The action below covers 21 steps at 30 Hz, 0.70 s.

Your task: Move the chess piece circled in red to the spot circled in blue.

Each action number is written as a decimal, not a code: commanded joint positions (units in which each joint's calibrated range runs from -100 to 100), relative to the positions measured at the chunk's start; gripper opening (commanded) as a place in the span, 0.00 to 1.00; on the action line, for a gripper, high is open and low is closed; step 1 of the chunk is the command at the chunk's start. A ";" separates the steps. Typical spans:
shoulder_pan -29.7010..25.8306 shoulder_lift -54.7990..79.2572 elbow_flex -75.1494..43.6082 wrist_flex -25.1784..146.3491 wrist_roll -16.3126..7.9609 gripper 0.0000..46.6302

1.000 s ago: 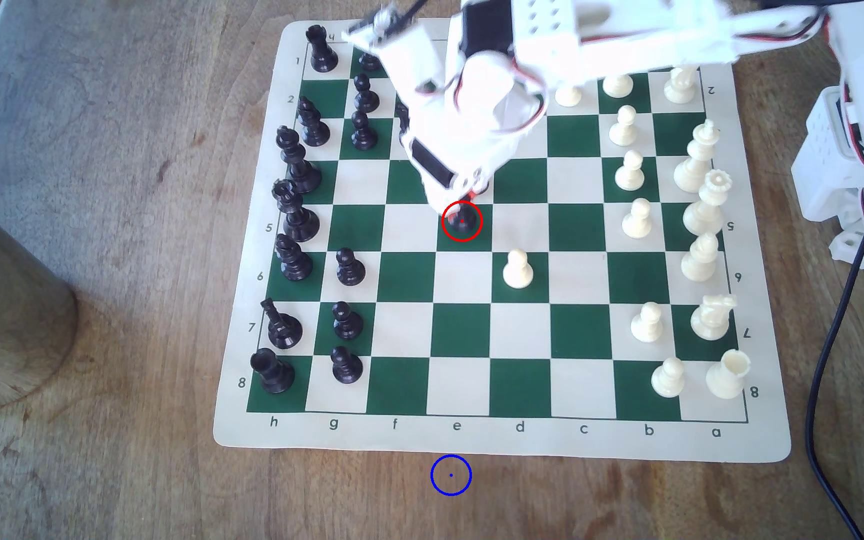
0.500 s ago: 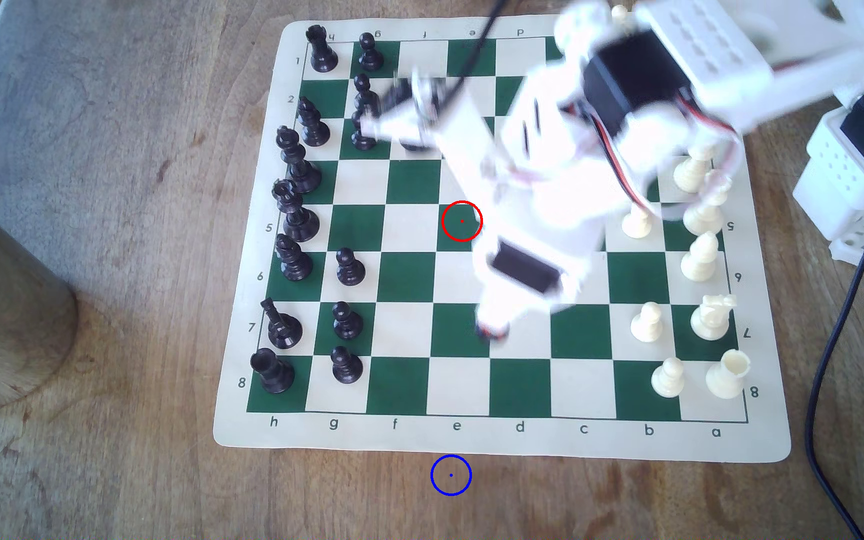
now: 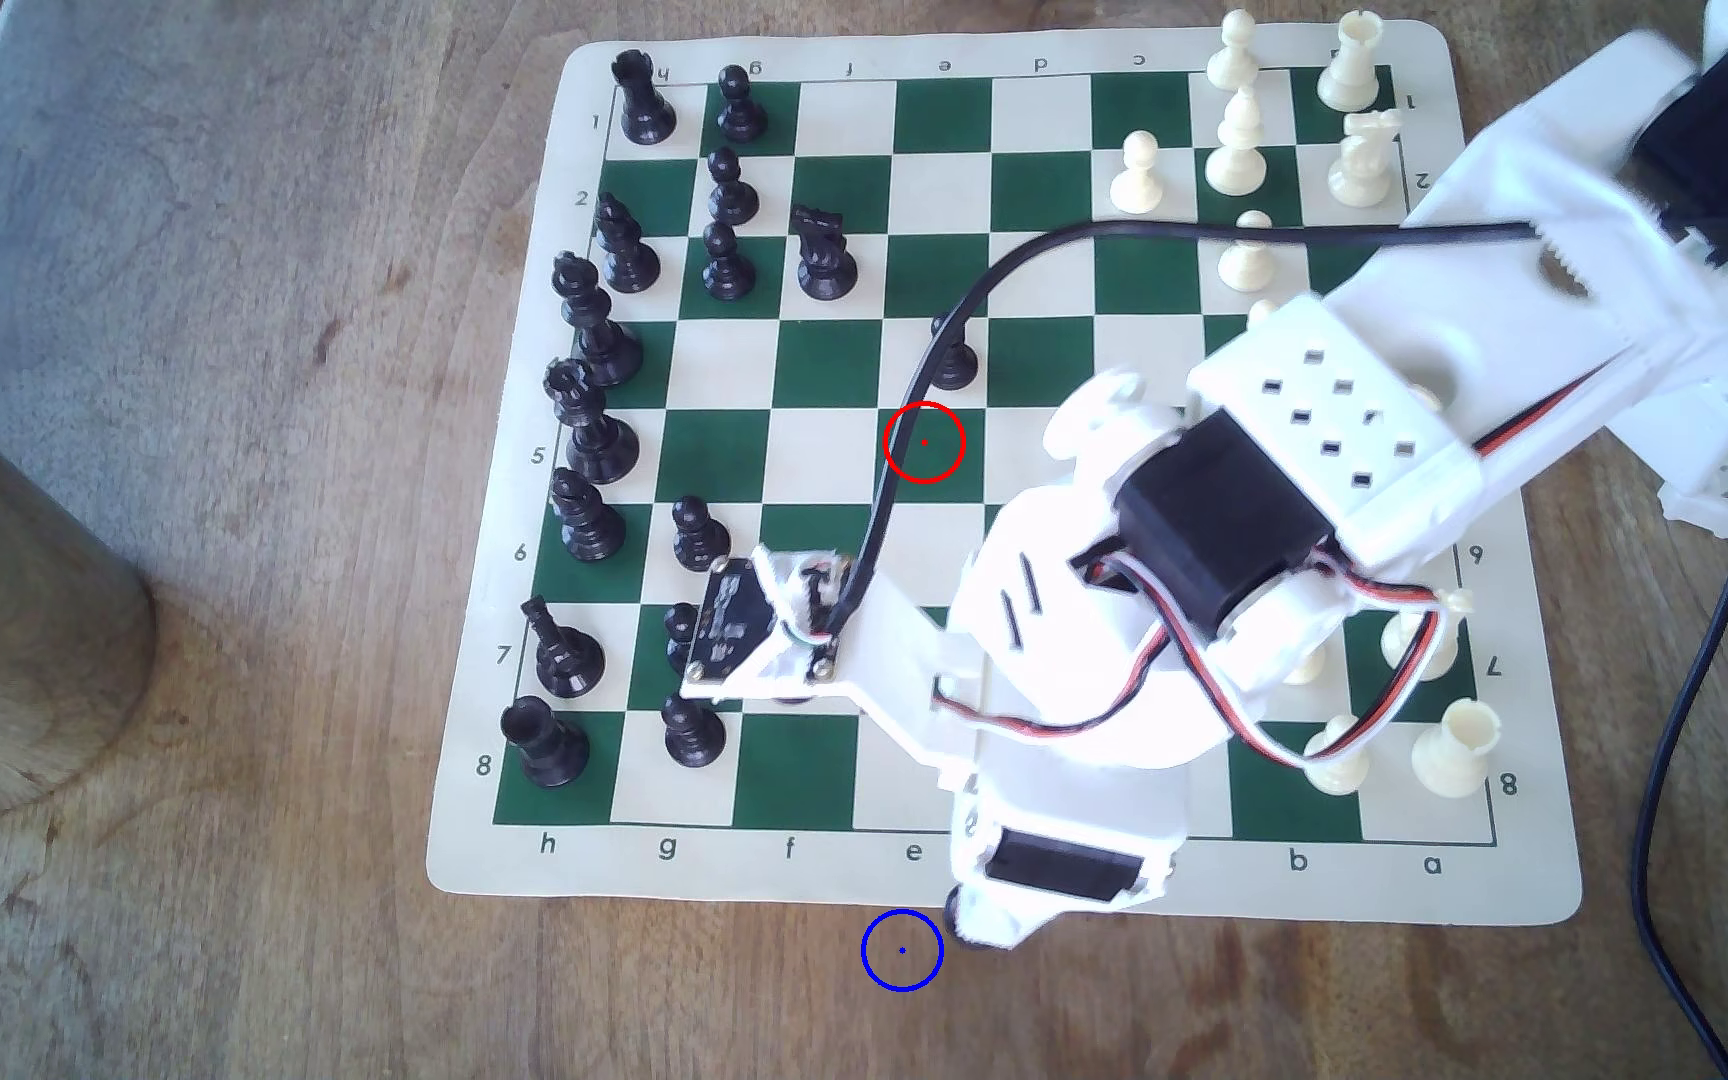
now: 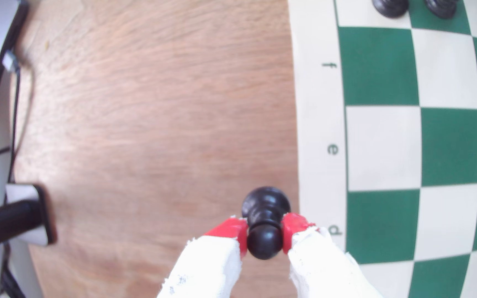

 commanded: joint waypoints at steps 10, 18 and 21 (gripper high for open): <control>1.45 3.88 -9.71 -4.97 0.49 0.01; 1.68 7.10 -11.16 -5.55 0.49 0.01; 1.76 7.44 -11.16 -5.55 0.49 0.01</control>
